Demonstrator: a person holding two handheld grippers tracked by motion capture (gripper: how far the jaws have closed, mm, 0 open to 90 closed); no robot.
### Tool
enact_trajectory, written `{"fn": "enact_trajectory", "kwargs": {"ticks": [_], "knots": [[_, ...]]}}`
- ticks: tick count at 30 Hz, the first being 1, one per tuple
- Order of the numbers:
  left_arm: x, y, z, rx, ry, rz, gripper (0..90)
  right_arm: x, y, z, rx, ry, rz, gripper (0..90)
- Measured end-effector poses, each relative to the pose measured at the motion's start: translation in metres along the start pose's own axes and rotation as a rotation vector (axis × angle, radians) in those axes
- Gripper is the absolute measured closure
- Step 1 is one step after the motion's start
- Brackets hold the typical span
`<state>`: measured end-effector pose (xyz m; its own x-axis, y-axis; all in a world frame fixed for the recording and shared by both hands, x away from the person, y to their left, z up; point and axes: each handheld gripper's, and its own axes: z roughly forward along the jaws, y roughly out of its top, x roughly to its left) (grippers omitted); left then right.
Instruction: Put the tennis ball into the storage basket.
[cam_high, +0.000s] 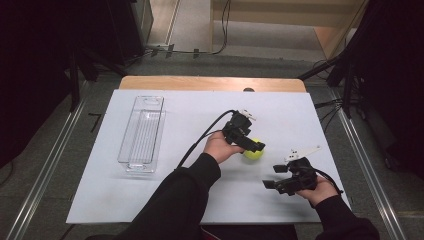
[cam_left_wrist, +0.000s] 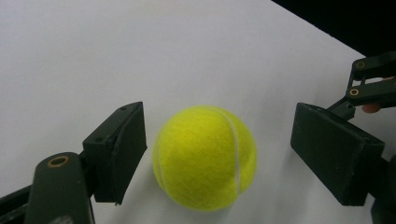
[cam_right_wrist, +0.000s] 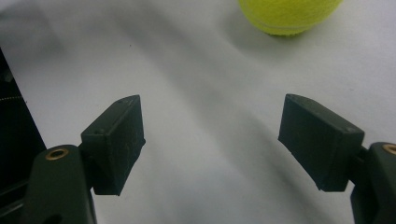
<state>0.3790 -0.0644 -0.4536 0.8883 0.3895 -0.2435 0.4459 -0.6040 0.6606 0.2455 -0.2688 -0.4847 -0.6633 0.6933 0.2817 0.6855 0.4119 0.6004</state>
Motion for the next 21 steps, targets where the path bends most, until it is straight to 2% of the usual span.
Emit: {"fn": "enact_trajectory", "kwargs": {"ticks": [12, 21], "knots": [[-0.001, -0.006, 0.015, 0.026, -0.011, 0.013, 19.0, 0.0, 0.0, 0.0, 0.001, 0.0, -0.001, 20.4], [0.0, -0.011, 0.026, 0.051, 0.008, 0.012, 17.5, 0.0, 0.0, -0.001, 0.0, 0.0, -0.003, 20.4]]}}
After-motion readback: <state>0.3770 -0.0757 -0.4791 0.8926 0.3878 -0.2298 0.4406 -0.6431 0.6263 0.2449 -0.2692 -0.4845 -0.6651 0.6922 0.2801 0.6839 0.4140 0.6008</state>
